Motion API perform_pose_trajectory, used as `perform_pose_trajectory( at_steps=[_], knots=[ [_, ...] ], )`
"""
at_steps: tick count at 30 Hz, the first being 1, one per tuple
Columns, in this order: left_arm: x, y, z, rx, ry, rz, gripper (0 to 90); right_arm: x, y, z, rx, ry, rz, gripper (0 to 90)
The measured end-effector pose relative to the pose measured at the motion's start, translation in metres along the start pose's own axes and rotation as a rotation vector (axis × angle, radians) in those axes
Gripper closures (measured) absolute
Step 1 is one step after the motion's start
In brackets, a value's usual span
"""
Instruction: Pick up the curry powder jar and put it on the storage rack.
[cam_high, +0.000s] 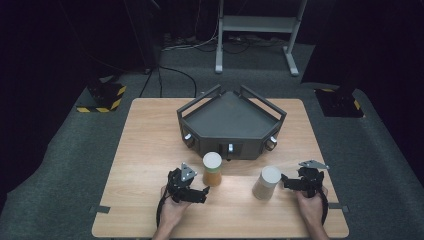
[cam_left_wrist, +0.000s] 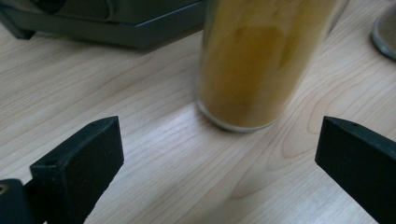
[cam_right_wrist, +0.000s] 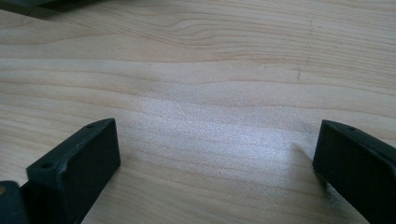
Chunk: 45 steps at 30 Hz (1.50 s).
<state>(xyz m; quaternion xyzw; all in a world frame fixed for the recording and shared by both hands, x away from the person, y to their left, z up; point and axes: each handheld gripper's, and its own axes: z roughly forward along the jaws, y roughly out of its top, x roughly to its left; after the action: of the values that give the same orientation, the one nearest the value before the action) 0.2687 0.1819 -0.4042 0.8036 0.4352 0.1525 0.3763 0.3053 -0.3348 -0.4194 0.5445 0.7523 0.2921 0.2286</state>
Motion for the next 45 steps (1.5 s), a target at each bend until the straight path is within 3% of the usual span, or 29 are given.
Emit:
perform_pose_trajectory(
  at_steps=[16, 35, 45],
  knots=[
    [-0.009, 0.011, 0.012, -0.038, -0.014, -0.003, 3.3, 0.000, 0.000, 0.000, 0.000, 0.000, 0.000, 0.0],
    [-0.027, 0.024, 0.024, -0.105, 0.033, -0.015, 14.2, 0.000, 0.000, 0.000, 0.000, 0.000, 0.000, 0.0],
    [-0.029, 0.028, 0.028, -0.095, 0.046, -0.023, 19.3, 0.000, 0.000, 0.000, 0.000, 0.000, 0.000, 0.0]
  ],
)
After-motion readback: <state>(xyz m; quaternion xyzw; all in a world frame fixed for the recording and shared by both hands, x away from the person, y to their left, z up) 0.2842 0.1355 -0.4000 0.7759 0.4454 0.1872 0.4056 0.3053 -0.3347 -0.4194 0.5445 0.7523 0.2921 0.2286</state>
